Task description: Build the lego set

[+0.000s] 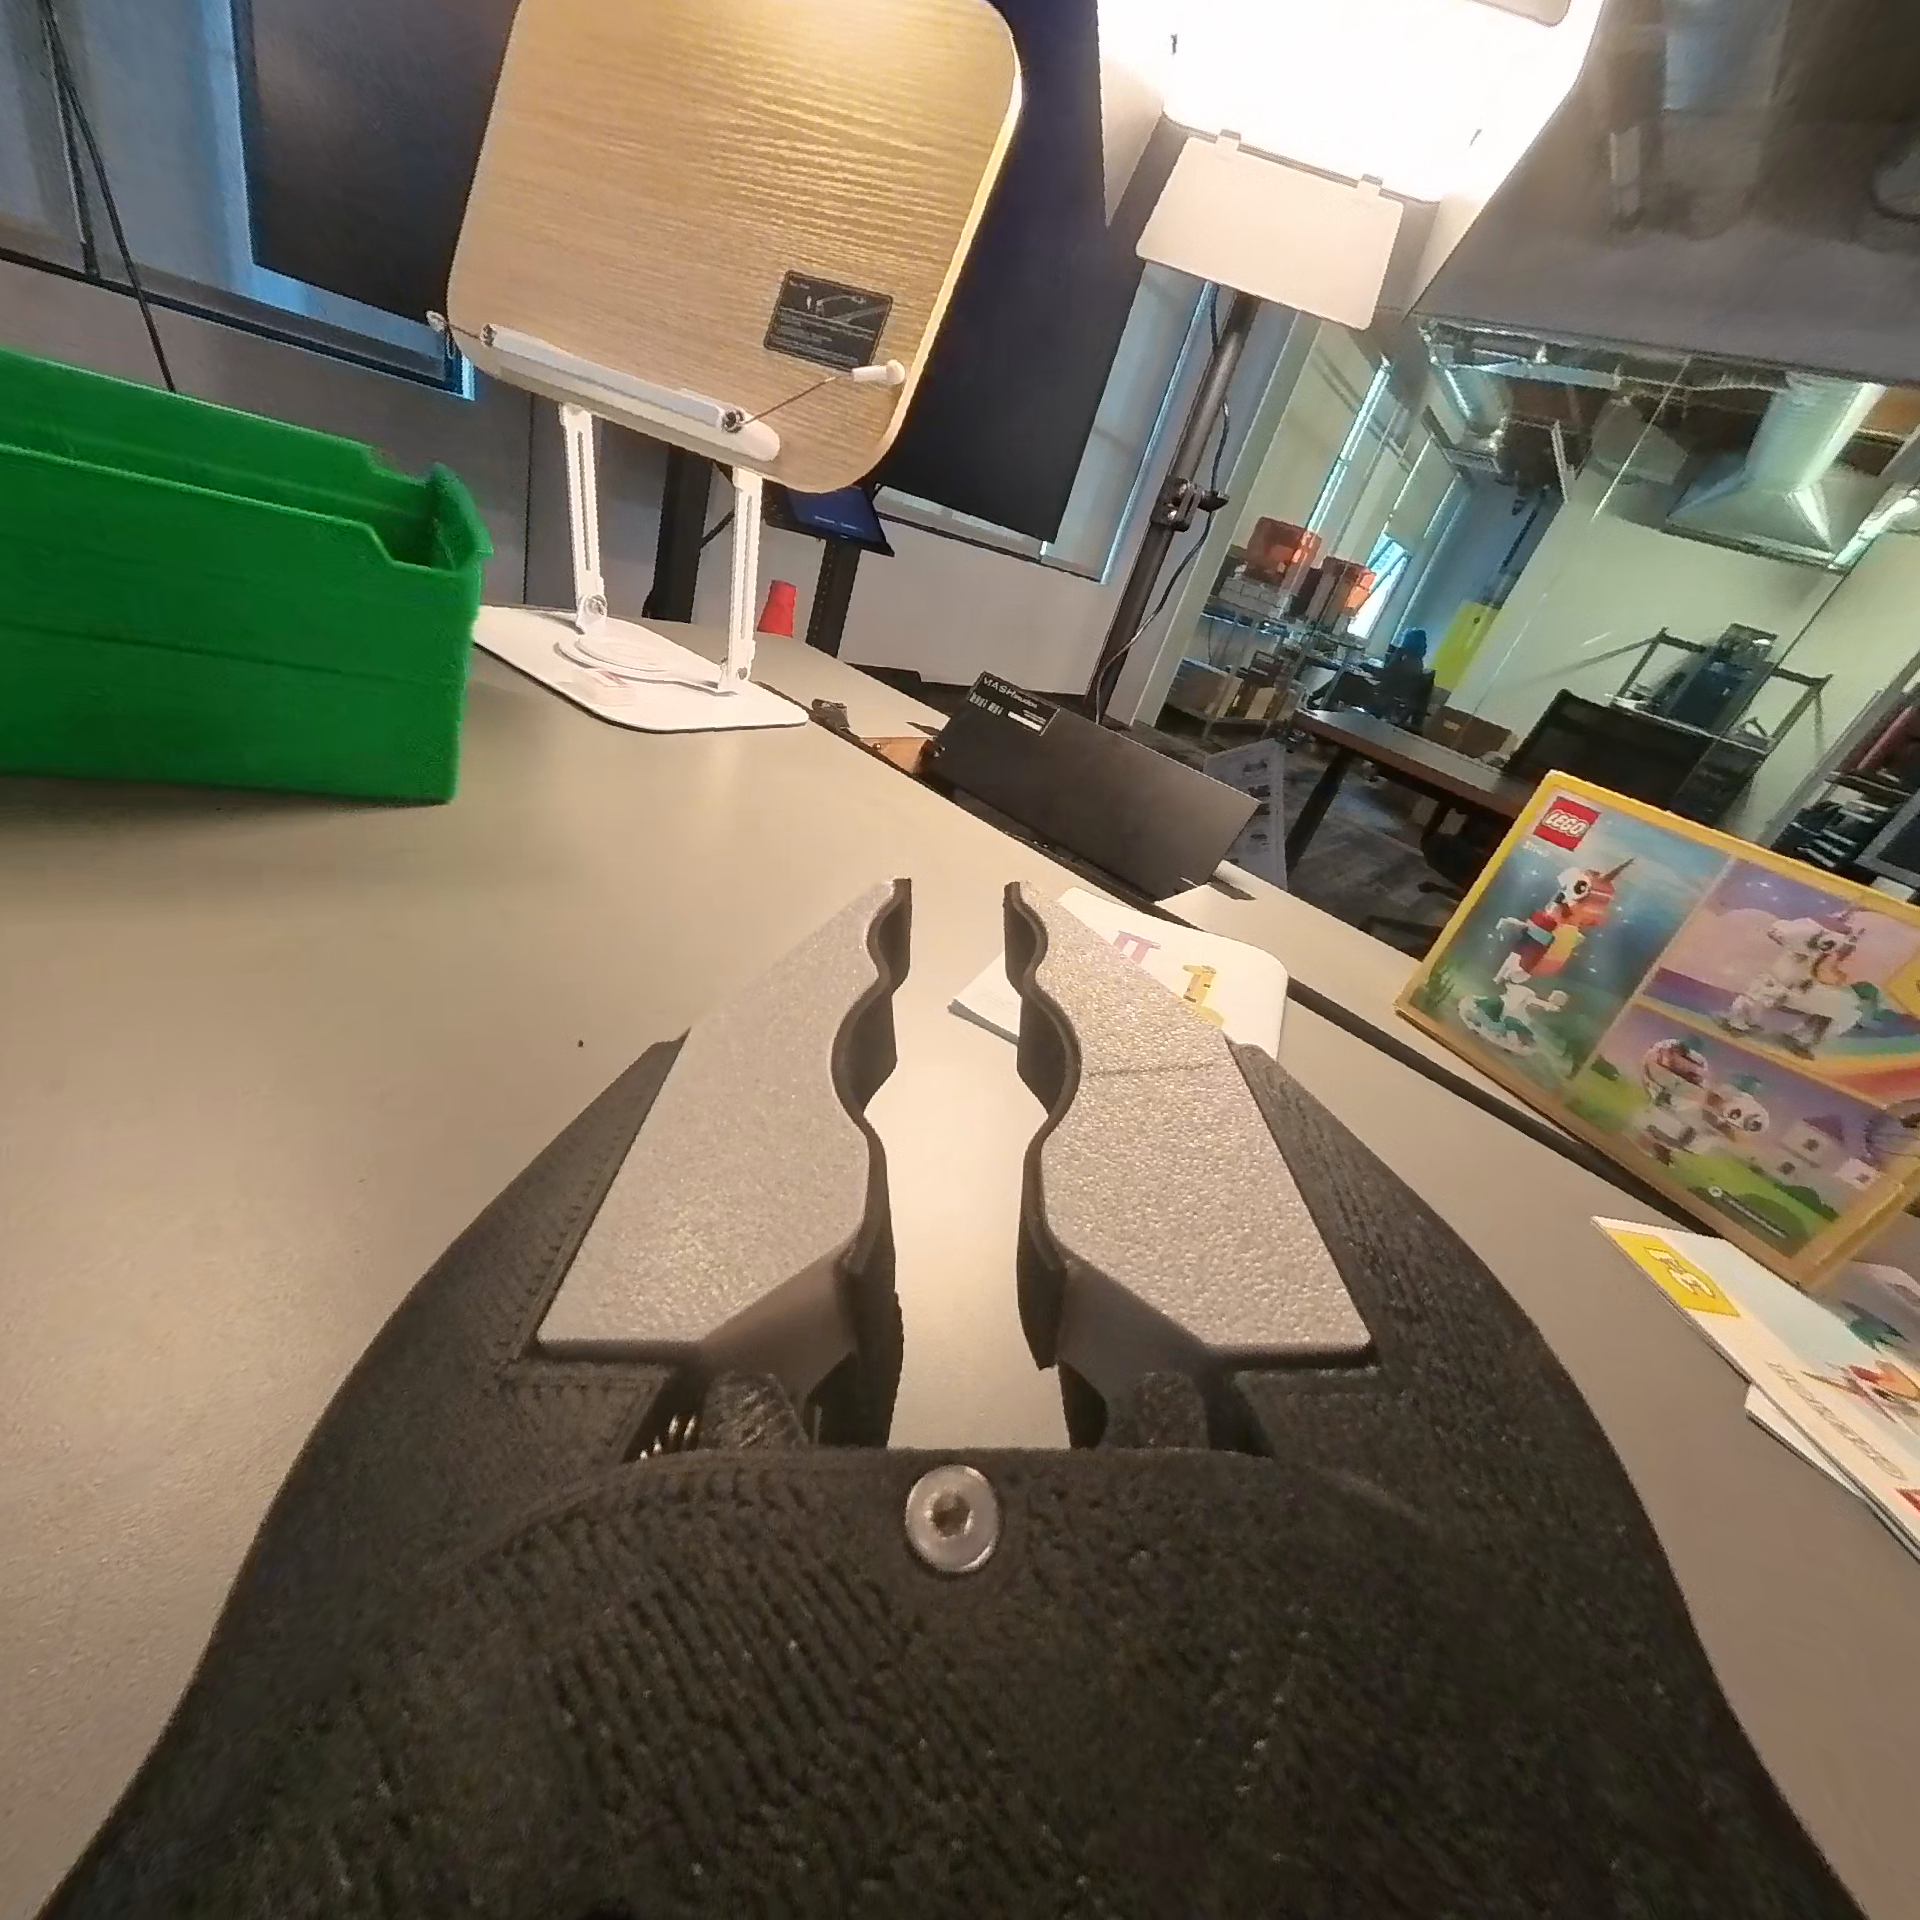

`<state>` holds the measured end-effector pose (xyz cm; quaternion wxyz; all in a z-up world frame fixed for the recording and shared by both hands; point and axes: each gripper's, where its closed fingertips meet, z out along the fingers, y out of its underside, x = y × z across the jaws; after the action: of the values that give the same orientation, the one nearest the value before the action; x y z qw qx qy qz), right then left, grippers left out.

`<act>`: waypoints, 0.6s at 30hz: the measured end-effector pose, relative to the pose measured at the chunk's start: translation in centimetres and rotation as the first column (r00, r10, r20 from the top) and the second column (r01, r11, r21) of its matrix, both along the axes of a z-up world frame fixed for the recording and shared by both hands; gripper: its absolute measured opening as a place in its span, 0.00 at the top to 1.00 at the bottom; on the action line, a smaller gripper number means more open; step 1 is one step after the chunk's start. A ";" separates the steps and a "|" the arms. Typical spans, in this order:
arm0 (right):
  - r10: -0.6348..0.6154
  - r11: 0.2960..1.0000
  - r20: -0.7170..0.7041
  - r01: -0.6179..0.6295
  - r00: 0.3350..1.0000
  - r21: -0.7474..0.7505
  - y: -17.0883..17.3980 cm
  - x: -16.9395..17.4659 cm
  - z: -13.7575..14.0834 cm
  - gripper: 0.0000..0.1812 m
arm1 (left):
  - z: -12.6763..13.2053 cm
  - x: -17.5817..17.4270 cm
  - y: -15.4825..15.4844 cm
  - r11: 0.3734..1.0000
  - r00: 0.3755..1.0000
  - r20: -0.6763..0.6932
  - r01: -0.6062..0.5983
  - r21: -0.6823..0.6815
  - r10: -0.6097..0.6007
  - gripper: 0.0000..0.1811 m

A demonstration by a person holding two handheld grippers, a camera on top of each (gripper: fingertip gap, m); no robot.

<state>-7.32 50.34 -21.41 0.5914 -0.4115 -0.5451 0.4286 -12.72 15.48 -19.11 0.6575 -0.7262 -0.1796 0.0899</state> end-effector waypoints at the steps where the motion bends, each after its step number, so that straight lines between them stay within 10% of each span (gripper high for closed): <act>1: 0.000 1.000 0.000 0.000 1.000 0.000 0.0 0.0 0.0 0.91 | 0.0 0.3 0.4 1.000 1.000 -0.003 -0.003 0.002 0.003 1.00; 4: 0.000 1.000 -0.001 0.000 1.000 -0.003 0.0 0.0 0.0 0.91 | -0.2 0.8 1.6 1.000 1.000 -0.016 -0.005 -0.018 0.004 0.98; 10: -0.001 1.000 -0.001 0.001 1.000 -0.004 0.1 0.0 0.0 0.91 | -3.8 0.5 2.8 0.966 0.999 0.012 -0.045 -0.254 0.050 0.60; 18: -0.001 1.000 0.000 0.001 1.000 -0.005 0.1 0.0 0.0 0.91 | -5.7 -2.4 1.8 0.897 0.963 -0.174 -0.258 -0.358 0.207 0.98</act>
<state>-7.34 50.42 -21.39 0.5907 -0.4130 -0.5440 0.4297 -15.07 17.27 -24.81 0.5004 -0.8047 -0.2008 0.2486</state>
